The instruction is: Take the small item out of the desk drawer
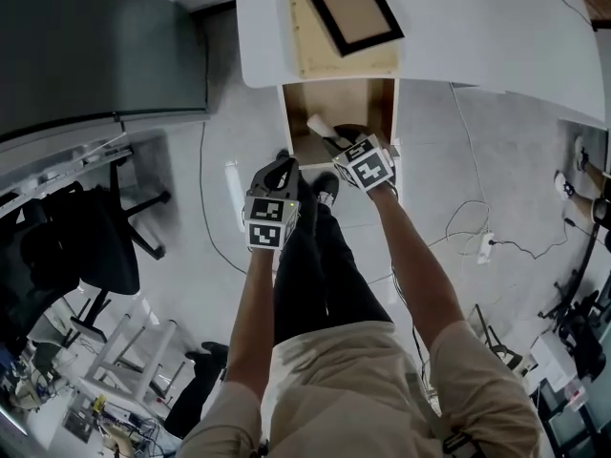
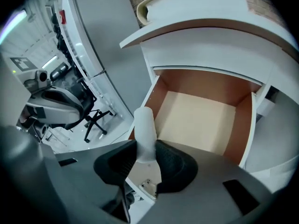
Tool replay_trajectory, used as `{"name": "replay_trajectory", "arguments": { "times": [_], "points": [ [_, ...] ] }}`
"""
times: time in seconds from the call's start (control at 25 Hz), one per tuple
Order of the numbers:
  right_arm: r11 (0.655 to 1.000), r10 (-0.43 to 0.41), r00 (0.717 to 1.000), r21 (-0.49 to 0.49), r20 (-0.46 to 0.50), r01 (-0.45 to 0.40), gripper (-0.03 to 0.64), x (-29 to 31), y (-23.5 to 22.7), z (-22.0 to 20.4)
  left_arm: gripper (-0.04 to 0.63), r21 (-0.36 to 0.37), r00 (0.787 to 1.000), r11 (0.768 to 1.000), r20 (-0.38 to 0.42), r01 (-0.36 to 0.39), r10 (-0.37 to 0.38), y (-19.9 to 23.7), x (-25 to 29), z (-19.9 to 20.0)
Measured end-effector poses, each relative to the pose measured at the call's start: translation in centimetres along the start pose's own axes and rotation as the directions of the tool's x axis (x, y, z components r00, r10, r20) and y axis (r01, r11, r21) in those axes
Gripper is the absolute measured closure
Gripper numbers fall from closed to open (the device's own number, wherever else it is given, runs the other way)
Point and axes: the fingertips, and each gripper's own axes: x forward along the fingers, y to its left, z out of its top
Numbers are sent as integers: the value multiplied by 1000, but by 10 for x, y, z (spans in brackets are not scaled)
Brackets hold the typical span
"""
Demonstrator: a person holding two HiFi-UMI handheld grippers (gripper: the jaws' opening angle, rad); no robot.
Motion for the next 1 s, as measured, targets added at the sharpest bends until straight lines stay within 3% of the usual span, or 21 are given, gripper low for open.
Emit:
{"name": "replay_trajectory", "arguments": {
  "times": [0.44,0.68,1.0],
  "points": [
    [990,-48,997,133,68,38,465,-60,7,-10,579,5,999,1000,-36,-20,20,-19,-24,20],
    [970,-94,989,233,118,64,465,-90,1,3,578,-57,999,998,-42,-34,31,-19,-30,33],
    [945,-69,966,327,250,-17,465,-133,33,39,578,-44,999,998,8,-37,37,-28,-68,72]
  ]
}}
